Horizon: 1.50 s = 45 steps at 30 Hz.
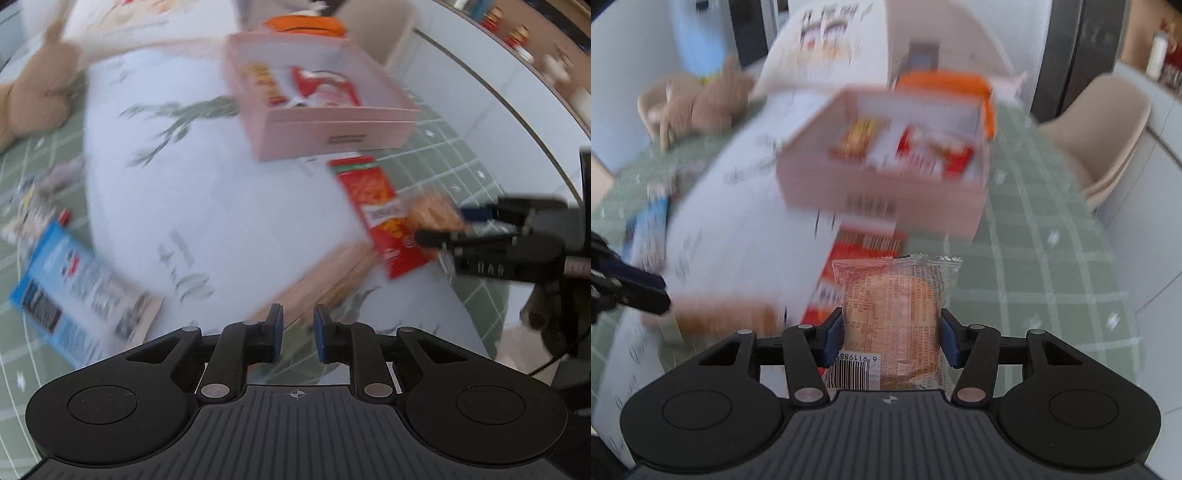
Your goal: Organize snacks
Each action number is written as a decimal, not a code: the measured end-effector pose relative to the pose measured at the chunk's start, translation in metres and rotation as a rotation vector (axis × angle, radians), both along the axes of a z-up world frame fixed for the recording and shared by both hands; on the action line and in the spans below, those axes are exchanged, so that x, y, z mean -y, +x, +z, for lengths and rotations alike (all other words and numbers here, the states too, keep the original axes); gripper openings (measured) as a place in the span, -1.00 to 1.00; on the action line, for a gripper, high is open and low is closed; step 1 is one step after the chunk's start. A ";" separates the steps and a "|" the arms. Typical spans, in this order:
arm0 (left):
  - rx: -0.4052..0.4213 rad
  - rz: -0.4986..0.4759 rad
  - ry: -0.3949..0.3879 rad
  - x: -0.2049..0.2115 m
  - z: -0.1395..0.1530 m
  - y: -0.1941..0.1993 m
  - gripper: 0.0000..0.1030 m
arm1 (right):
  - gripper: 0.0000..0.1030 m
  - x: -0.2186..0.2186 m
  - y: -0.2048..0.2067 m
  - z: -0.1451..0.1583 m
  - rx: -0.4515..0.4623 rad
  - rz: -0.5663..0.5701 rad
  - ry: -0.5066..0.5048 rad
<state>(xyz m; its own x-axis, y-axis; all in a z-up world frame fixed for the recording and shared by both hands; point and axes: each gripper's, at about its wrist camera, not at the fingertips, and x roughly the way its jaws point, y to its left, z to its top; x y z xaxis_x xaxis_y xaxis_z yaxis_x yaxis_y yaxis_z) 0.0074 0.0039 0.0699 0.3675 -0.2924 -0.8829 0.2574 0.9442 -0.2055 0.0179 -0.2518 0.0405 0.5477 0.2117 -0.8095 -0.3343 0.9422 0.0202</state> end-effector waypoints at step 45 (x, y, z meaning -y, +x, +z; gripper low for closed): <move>0.072 0.245 0.277 -0.001 -0.025 0.070 -0.32 | 0.88 -0.011 -0.023 -0.034 0.030 -0.105 0.007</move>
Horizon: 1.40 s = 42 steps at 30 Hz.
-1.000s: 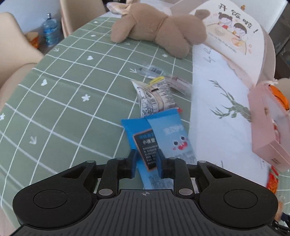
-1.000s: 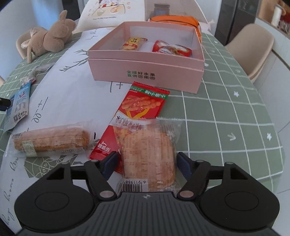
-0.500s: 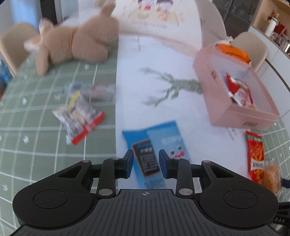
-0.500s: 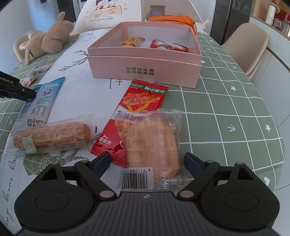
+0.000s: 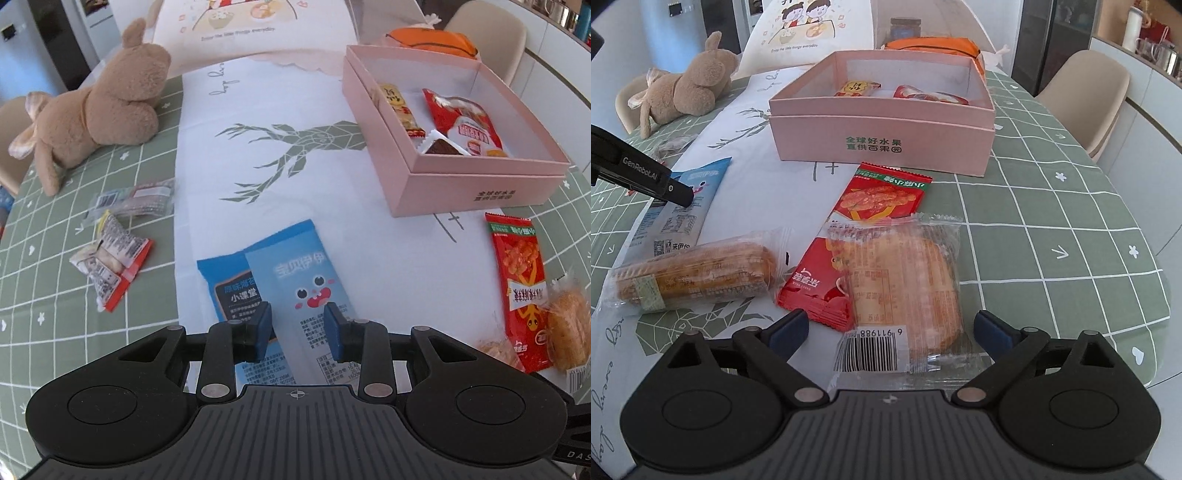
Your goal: Organize snacks
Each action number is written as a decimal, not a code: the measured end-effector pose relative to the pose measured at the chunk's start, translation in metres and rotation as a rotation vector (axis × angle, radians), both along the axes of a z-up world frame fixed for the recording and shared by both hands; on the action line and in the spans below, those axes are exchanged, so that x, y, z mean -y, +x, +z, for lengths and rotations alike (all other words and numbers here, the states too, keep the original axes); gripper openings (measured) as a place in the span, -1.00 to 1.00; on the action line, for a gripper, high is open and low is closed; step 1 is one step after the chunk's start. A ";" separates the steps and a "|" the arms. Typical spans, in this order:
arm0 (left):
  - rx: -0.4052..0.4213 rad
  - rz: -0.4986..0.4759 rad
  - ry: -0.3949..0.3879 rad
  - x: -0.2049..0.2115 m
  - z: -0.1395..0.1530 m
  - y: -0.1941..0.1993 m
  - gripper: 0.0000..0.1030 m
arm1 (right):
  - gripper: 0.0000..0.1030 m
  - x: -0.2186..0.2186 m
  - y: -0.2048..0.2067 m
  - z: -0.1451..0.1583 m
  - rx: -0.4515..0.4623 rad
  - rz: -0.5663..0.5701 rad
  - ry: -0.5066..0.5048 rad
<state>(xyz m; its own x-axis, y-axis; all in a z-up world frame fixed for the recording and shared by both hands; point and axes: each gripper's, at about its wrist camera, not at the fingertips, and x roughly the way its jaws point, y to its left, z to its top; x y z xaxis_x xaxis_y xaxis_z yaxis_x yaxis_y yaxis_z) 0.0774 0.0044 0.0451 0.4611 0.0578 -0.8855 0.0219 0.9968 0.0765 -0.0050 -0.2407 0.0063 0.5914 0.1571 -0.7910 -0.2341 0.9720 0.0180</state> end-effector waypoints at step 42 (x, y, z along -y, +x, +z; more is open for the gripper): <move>-0.016 -0.014 -0.082 0.023 -0.007 0.011 -0.17 | 1.00 -0.003 -0.008 -0.009 0.107 0.022 0.021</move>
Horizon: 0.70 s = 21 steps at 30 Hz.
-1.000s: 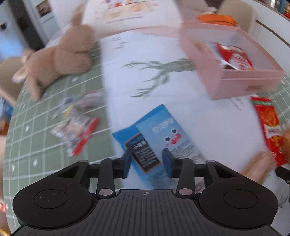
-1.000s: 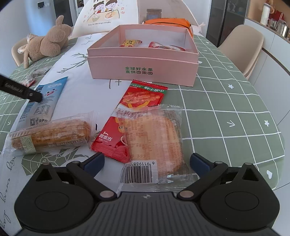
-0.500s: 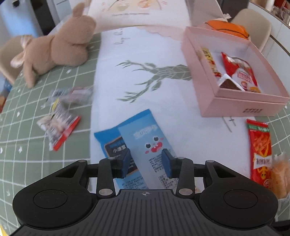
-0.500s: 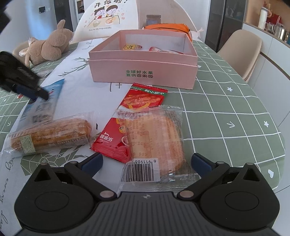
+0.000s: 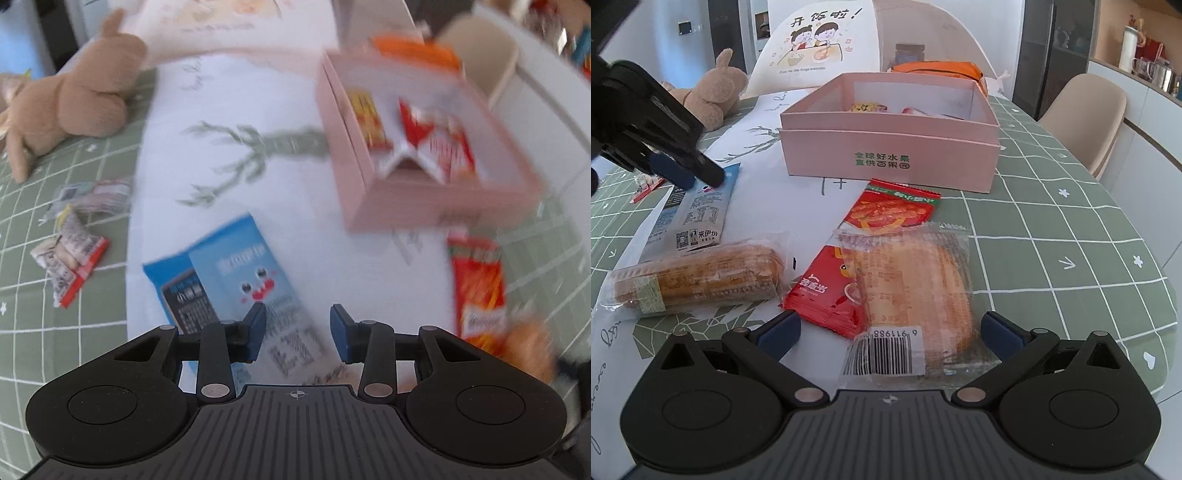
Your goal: Organize snacks
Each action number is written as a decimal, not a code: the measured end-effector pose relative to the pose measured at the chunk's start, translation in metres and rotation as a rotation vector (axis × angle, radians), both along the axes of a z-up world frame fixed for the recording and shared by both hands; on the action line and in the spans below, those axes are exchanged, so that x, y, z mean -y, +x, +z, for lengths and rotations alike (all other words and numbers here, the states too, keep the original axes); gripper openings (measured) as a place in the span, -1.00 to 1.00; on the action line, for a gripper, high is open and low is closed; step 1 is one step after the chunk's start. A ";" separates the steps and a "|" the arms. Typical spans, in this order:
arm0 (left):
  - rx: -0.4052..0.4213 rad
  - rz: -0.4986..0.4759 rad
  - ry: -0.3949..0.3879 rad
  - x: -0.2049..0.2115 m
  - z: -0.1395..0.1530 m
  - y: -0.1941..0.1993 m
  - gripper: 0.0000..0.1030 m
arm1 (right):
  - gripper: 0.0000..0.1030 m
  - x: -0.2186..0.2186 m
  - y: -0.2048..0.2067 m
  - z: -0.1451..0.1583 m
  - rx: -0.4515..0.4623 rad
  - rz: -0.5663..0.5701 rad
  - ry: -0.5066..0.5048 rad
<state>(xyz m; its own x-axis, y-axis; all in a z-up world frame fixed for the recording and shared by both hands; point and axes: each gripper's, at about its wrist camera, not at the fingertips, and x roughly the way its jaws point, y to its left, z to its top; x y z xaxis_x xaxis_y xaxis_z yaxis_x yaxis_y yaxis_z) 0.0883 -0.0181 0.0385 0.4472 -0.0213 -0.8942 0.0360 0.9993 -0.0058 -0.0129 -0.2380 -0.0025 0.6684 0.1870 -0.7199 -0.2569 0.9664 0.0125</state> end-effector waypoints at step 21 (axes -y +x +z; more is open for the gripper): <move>0.029 0.303 -0.047 -0.088 0.011 -0.014 0.13 | 1.00 0.001 -0.002 -0.003 0.030 0.046 0.008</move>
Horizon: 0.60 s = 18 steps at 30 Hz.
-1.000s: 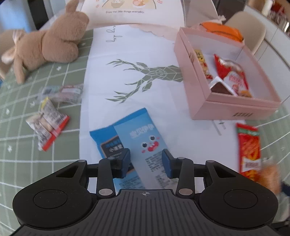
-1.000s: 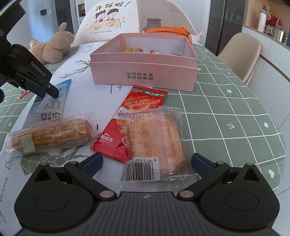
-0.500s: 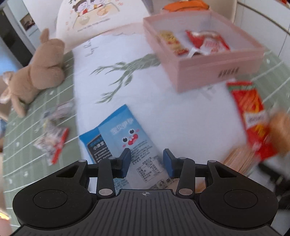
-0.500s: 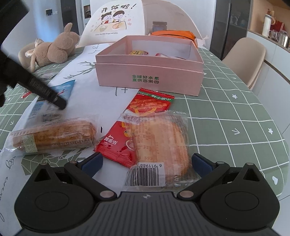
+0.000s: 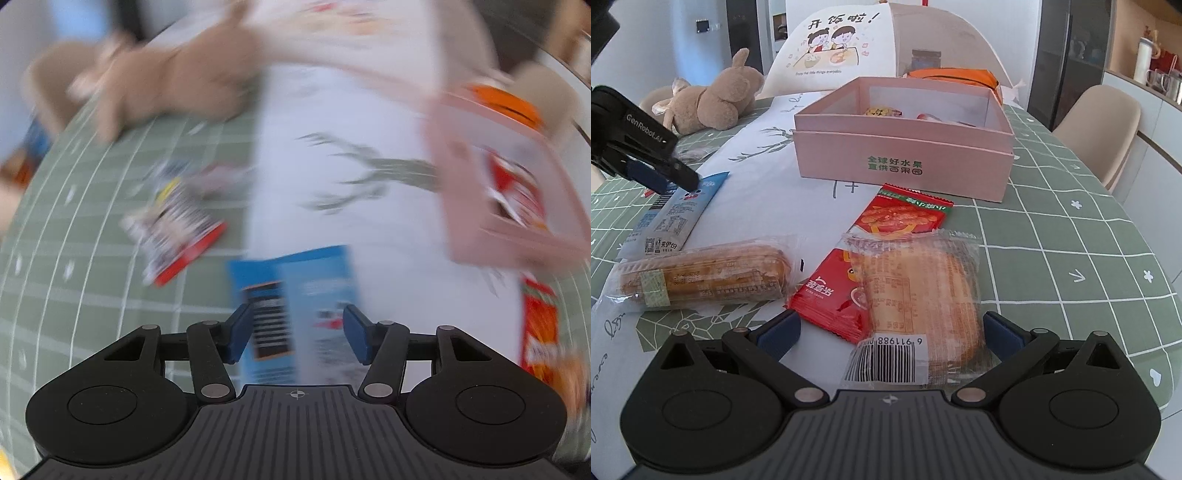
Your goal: Organize snacks
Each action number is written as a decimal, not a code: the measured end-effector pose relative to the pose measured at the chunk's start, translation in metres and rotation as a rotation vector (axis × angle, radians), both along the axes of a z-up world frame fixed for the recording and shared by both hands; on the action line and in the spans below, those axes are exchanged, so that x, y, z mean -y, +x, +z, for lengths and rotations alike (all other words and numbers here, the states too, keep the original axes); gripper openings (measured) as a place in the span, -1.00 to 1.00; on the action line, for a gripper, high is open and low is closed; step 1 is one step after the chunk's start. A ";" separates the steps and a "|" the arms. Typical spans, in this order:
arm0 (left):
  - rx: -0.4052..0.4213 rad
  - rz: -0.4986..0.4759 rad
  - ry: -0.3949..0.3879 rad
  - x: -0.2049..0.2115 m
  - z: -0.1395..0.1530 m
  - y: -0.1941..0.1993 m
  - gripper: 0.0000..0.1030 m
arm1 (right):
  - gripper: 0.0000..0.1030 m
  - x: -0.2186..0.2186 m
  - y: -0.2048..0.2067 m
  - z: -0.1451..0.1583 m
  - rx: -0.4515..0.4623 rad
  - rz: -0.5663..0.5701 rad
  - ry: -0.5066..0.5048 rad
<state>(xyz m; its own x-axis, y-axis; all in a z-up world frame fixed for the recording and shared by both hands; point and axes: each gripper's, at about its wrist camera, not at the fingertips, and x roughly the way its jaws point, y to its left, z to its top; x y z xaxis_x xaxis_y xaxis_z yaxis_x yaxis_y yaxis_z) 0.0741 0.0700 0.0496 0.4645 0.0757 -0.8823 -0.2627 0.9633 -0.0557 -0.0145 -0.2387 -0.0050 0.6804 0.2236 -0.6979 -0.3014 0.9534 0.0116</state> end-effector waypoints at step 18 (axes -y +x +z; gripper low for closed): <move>0.049 -0.209 0.002 0.047 -0.004 0.037 0.25 | 1.00 0.000 -0.002 -0.001 0.014 0.007 0.006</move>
